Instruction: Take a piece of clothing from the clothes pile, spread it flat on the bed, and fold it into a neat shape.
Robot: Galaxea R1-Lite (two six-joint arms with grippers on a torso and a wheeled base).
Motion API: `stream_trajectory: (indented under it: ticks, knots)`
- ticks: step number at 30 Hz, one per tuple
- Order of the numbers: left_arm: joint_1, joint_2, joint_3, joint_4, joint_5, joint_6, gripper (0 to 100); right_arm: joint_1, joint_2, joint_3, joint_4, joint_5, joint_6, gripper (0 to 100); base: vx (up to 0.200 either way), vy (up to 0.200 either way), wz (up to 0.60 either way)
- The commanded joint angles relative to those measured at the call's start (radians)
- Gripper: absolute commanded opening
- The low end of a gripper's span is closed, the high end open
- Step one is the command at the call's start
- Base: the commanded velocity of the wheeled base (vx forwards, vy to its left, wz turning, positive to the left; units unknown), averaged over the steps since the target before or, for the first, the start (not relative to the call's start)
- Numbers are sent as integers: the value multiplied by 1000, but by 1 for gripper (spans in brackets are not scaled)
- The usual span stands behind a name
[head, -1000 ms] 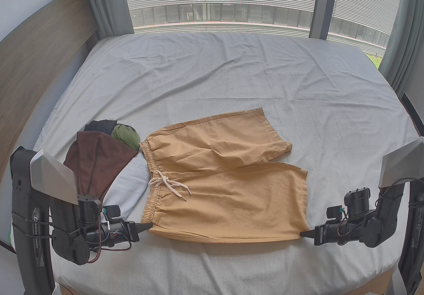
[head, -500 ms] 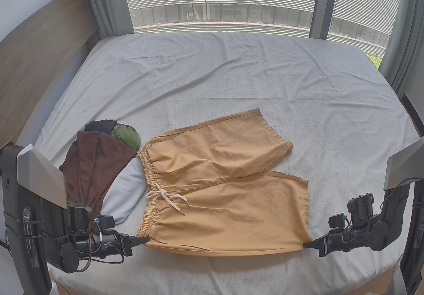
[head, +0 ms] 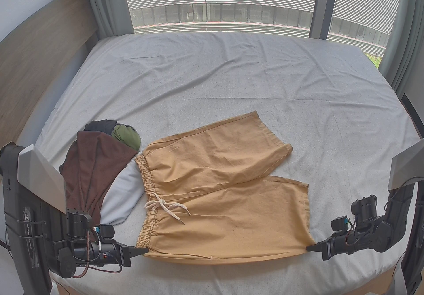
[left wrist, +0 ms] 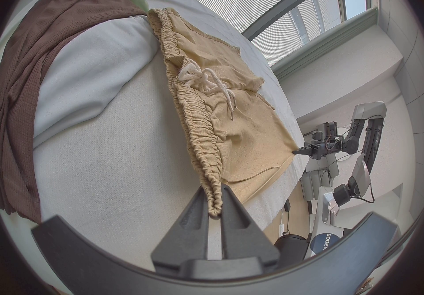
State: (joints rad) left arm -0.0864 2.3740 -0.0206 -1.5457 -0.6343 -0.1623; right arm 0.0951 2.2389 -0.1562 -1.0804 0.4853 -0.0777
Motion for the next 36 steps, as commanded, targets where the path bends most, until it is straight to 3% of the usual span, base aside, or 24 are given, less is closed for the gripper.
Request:
stream_trajectory:
  ticks: [1,9,16,23,31,36]
  knots:
    - [4,10,-28,-1,2,6,0,-2,-9,-16,-16,-2,2,0,0,0,0]
    - [2,-56,-150,-4,4,-22,0,-6,-114,-92,-19,-10,59,0,0,0,0]
    - [-19,-147,-214,-4,44,-149,0,3,-131,-192,-62,-57,96,0,0,0,0]
    - [-18,-151,-254,-4,65,-154,0,8,-162,-261,-33,-60,104,0,0,0,0]
    - [-15,-154,-277,-5,73,-161,0,6,-209,-336,45,-60,105,0,0,0,0]
    - [-15,-173,-278,-5,77,-175,0,14,-323,-391,231,-51,154,0,0,0,0]
